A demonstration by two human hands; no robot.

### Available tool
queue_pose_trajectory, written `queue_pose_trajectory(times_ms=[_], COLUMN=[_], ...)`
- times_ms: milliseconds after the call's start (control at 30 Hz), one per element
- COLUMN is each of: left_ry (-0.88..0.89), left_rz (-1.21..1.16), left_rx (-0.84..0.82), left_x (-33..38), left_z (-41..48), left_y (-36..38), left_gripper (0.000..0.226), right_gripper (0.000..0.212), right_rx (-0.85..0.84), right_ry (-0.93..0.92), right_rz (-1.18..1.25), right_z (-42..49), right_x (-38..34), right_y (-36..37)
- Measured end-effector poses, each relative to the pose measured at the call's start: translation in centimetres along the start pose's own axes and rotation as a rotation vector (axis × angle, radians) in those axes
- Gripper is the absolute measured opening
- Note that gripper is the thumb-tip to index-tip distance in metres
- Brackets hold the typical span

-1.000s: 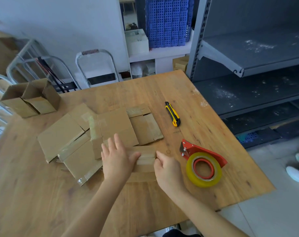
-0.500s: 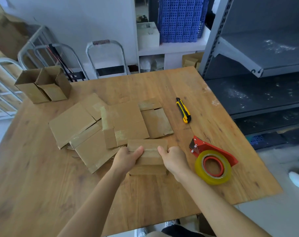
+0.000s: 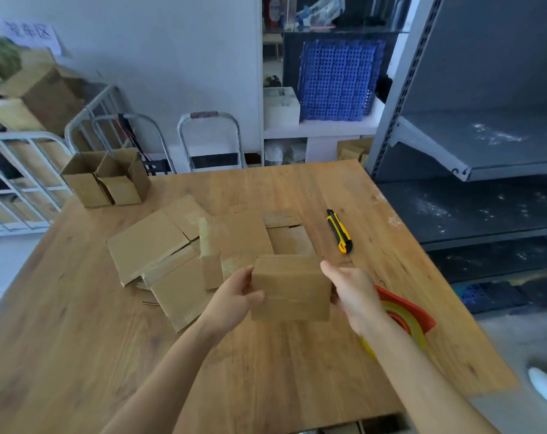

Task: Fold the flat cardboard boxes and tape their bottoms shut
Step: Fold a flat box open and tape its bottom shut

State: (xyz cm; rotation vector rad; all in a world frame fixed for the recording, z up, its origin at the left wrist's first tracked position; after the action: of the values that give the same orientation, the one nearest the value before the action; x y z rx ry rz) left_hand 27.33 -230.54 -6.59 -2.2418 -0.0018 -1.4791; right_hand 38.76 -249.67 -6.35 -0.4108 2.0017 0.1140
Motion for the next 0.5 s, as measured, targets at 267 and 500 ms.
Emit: queue_pose_trajectory(times_ms=[267,500], left_ry=[0.119,0.092], left_rz=[0.4,0.879], left_rx=[0.121,0.038], left_x=[-2.3,-6.6], left_z=[-0.6,-2.1], left_y=[-0.5,1.5], left_gripper=[0.062,0.05], right_gripper=[0.036,0.035], right_rx=[0.077,-0.001], right_ry=[-0.22,-0.238], right_rz=[-0.421,-0.637], right_z=[-0.1,0.1], right_x=[2.2,6.1], right_y=[1.2,1.7])
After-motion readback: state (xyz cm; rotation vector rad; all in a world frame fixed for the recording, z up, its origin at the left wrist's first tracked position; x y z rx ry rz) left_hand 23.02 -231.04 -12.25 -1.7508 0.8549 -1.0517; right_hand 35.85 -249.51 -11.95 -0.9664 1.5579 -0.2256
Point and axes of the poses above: each hand's wrist, its own z-axis towards the middle knuckle, its own y-axis out of the palm, x = y × z, the point moved 8 cm from there along z, towards the middle knuckle, and after that the axes turned 6 degrees about z, right-handed, at the moved point
